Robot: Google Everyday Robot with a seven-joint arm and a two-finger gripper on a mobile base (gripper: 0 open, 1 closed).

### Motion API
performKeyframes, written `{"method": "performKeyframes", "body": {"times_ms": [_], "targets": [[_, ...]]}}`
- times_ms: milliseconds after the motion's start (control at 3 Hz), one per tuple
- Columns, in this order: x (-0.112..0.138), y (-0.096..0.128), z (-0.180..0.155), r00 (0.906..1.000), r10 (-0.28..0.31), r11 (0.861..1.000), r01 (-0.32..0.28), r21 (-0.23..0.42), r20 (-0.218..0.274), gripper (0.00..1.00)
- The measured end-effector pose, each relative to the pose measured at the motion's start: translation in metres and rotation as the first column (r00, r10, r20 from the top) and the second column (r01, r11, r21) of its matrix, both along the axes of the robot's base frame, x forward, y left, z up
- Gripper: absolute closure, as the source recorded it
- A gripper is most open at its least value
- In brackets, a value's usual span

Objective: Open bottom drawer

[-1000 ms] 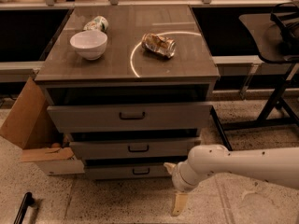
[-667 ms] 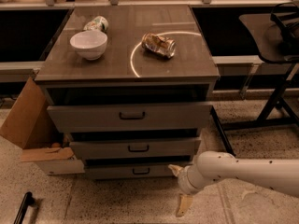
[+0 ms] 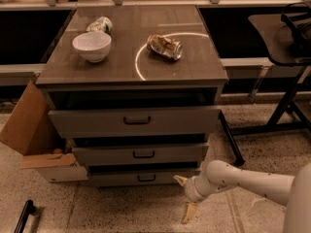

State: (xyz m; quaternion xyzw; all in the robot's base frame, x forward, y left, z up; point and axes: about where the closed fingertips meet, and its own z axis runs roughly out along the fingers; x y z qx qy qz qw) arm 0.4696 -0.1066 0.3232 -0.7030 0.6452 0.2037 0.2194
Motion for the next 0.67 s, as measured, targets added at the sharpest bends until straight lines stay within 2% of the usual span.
{"method": "performKeyframes", "body": {"times_ms": [333, 667], "targets": [[0.0153, 0.0082, -0.0516, 0.9985, -0.012, 0.999, 0.015, 0.048, -0.053, 0.0], [0.0153, 0.0082, -0.0517, 0.9985, -0.012, 0.999, 0.015, 0.048, -0.054, 0.0]]}}
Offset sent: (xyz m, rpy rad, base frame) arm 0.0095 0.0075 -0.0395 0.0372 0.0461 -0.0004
